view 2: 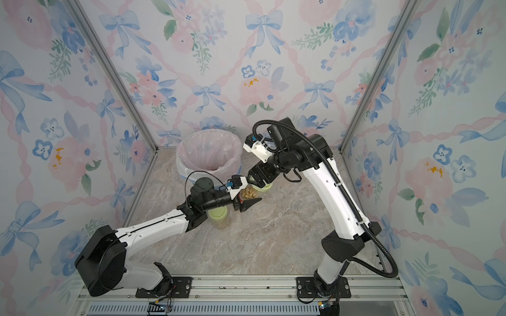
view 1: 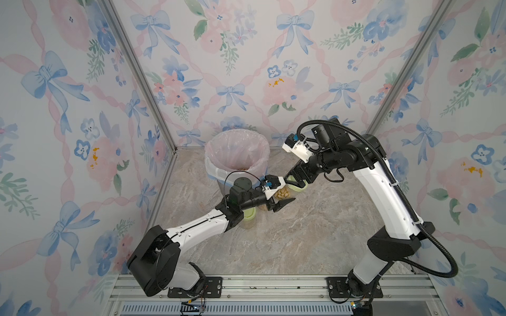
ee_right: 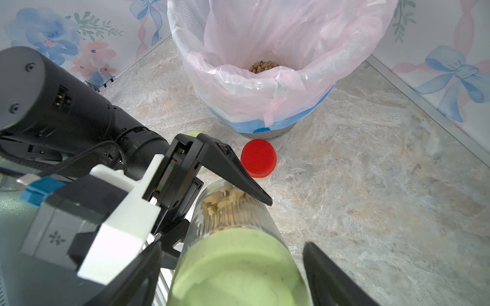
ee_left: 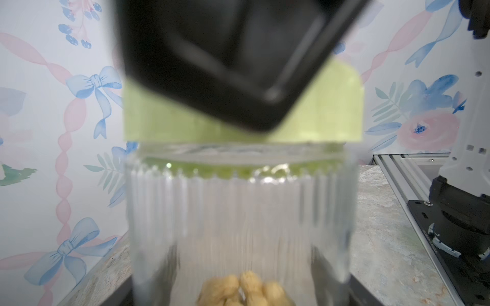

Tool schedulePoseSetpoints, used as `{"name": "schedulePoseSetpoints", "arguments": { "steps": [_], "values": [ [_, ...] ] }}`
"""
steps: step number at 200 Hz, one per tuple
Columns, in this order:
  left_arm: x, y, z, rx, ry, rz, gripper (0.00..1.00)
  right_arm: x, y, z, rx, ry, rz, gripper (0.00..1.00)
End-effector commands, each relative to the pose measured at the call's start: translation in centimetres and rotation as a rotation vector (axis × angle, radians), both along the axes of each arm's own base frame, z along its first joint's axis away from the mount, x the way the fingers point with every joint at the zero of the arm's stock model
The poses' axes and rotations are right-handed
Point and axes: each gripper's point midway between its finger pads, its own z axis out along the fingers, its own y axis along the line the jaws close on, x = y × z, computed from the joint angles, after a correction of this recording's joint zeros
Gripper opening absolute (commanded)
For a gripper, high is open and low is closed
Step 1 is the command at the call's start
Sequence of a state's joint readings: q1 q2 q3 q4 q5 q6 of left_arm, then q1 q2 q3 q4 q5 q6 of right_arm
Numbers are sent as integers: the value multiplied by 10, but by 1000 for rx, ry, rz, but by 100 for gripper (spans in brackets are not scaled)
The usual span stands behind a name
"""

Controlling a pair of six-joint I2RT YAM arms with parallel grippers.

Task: Empty moldy peanuts from jars
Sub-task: Unscrew the lid from the jar.

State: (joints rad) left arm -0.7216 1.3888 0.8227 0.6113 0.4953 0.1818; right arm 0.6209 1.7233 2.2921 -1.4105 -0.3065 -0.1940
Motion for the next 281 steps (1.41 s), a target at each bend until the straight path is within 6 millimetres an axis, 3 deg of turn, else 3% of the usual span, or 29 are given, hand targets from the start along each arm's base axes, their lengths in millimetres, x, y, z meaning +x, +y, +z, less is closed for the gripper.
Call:
{"name": "schedulePoseSetpoints", "arguments": {
  "steps": [1, 50, 80, 108, 118, 138, 169, 191, 231, 281],
  "values": [
    [2, -2, 23, -43, -60, 2, 7, 2, 9, 9, 43, -20, 7, 87],
    [1, 0, 22, -41, -60, 7, 7, 15, 4, 17, 77, -41, -42, 90],
    [2, 2, 21, -39, -62, 16, 7, 27, -2, 35, 137, -89, -99, 92],
    [6, 4, 21, -37, -66, 47, 7, 46, -25, 57, 246, -81, -274, 93],
    [9, 5, 21, -34, -74, 66, 6, 46, -43, 68, 303, -47, -394, 93],
    [16, 9, 21, -21, -99, 113, 6, 38, -70, 61, 390, 133, -609, 90],
    [28, 16, 20, 10, -149, 200, 7, -2, -77, 41, 379, 253, -701, 91],
    [33, 19, 20, 23, -173, 229, 7, -16, -79, 26, 366, 321, -774, 92],
    [35, 14, 16, 42, -186, 242, 6, -22, -65, 6, 366, 419, -835, 93],
    [36, 9, 10, 59, -191, 243, 6, -7, -47, -3, 378, 444, -840, 94]
  ]
}}
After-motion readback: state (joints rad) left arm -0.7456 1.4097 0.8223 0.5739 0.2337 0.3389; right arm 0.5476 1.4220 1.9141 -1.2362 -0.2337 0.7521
